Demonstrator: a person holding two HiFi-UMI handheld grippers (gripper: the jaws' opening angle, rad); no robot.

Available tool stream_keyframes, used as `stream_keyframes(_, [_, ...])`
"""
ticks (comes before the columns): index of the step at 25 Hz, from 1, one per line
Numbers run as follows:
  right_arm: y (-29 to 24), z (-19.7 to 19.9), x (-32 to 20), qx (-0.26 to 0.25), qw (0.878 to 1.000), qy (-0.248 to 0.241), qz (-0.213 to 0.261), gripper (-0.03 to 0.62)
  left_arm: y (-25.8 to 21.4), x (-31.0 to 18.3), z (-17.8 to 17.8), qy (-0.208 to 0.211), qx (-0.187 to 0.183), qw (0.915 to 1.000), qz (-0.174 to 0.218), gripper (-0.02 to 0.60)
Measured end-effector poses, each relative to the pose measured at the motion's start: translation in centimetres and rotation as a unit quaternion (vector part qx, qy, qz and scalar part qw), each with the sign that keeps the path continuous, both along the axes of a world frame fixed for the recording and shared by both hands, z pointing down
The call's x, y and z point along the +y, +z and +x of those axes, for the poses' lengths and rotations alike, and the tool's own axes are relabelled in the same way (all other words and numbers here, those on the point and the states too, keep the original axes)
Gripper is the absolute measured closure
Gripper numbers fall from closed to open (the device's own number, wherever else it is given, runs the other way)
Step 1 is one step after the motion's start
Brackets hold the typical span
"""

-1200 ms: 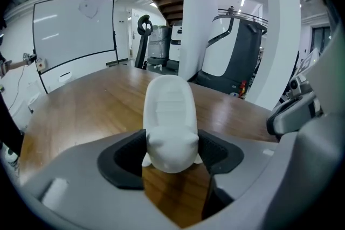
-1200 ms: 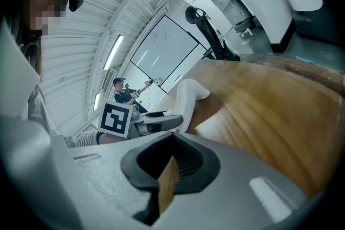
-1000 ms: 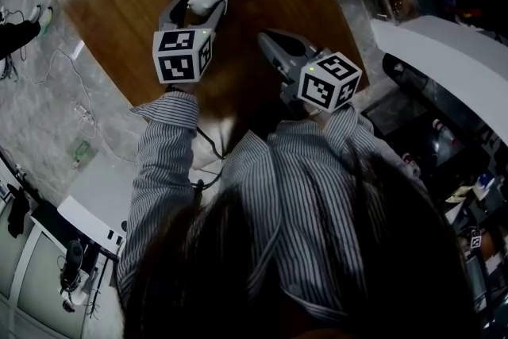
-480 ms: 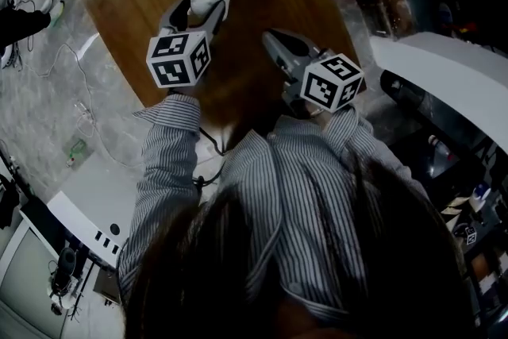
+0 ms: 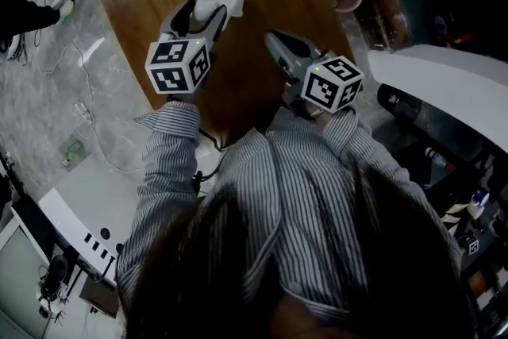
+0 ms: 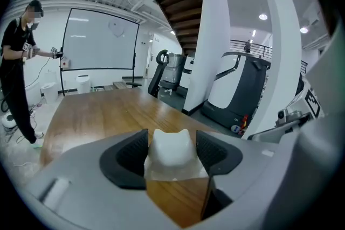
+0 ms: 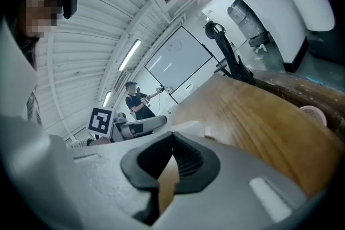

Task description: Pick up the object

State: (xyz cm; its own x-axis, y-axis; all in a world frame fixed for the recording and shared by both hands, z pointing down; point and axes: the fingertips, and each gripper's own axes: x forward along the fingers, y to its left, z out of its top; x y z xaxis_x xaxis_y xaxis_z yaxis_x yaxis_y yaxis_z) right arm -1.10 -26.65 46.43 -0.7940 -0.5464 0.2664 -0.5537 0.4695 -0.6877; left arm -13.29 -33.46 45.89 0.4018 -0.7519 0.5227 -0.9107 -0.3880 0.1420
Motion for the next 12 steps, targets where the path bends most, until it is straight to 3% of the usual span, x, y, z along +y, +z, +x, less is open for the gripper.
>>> stream_keyframes(12, [-4.6, 0.4, 1.5, -0.009, 0.998, 0.002, 0.057, 0.592, -5.5, 5.2, -0.5, -0.022, 0.031, 0.9982, 0.046, 0.301])
